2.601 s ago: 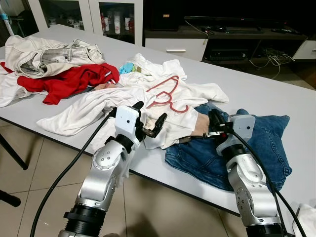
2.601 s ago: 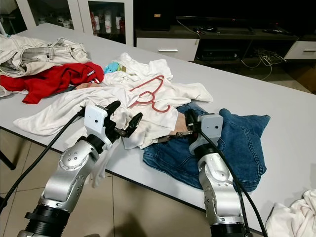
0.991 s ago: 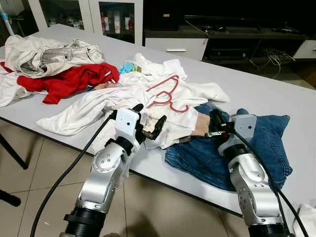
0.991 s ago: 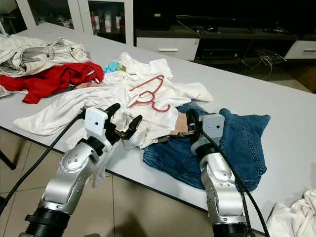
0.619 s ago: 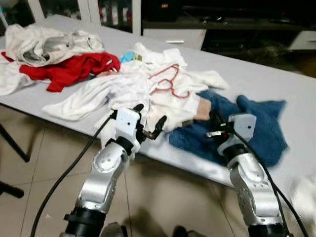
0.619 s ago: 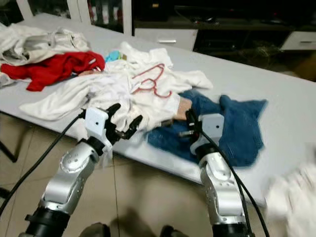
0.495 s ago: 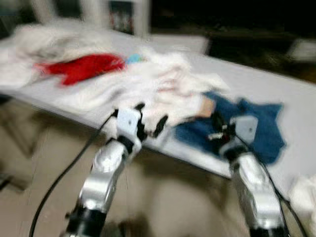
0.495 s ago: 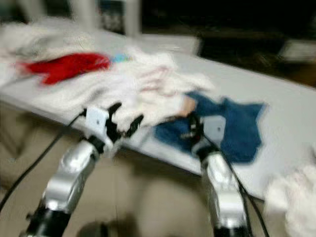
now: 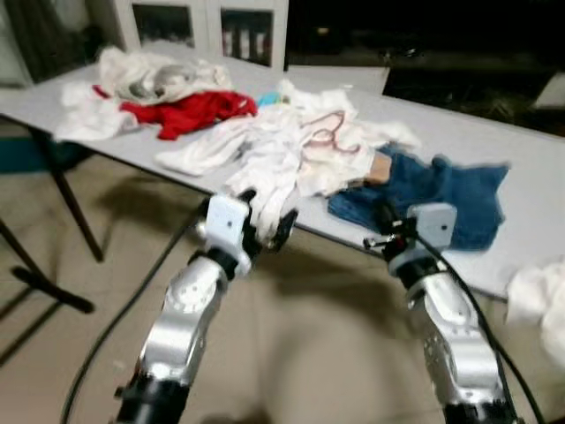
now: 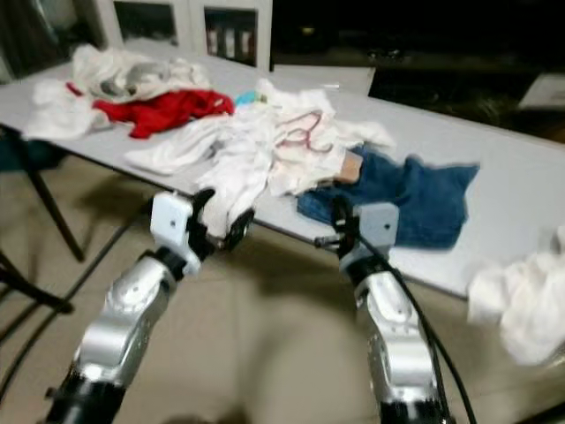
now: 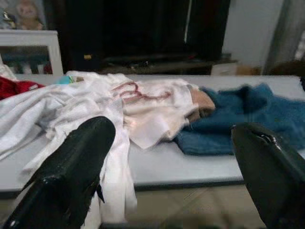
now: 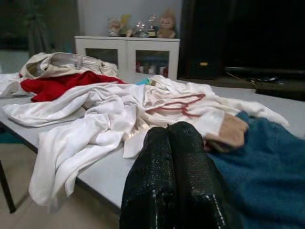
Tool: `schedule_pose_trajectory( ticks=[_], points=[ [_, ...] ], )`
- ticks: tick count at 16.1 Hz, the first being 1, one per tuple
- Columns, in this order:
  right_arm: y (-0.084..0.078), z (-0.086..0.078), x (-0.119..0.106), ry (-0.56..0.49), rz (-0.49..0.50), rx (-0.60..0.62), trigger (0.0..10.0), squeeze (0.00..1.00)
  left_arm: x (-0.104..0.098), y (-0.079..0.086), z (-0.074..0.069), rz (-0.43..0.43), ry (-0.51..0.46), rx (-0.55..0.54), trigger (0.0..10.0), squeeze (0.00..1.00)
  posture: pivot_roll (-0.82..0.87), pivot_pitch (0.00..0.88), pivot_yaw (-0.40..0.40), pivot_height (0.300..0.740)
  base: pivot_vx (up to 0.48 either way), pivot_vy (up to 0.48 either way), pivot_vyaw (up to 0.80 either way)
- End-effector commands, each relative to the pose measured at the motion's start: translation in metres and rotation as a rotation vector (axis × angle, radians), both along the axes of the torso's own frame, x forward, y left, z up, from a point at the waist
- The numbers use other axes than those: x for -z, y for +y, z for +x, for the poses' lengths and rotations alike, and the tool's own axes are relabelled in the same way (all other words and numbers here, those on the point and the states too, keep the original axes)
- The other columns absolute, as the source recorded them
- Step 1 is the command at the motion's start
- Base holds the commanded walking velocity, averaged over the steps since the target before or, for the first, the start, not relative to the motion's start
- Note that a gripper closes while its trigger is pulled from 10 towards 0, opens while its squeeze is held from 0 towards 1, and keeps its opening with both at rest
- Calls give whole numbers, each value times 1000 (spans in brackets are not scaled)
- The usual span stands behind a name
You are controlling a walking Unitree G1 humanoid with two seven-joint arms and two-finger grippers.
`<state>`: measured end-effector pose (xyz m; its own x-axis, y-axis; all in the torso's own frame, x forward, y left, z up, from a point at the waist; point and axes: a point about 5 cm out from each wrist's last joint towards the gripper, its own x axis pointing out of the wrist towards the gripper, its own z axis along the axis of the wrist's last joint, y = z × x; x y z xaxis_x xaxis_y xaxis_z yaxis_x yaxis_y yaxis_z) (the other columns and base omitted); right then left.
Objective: Hang hanger
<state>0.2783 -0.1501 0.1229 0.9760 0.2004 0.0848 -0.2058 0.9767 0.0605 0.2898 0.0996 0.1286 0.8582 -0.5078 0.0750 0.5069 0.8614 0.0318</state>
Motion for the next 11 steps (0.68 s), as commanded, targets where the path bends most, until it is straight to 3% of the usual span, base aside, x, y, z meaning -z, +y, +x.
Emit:
schedule_pose_trajectory(
  ticks=[1,11],
  points=[
    [0,0,-2,-7,0,1,10000,0,-3,-2,2,6,-8,5,10000,0,1,0,-54,740,0,0,0],
    [0,2,-2,-8,1,2,10000,0,-4,-1,5,10,-9,5,10000,0,2,0,-50,740,0,0,0]
  ],
)
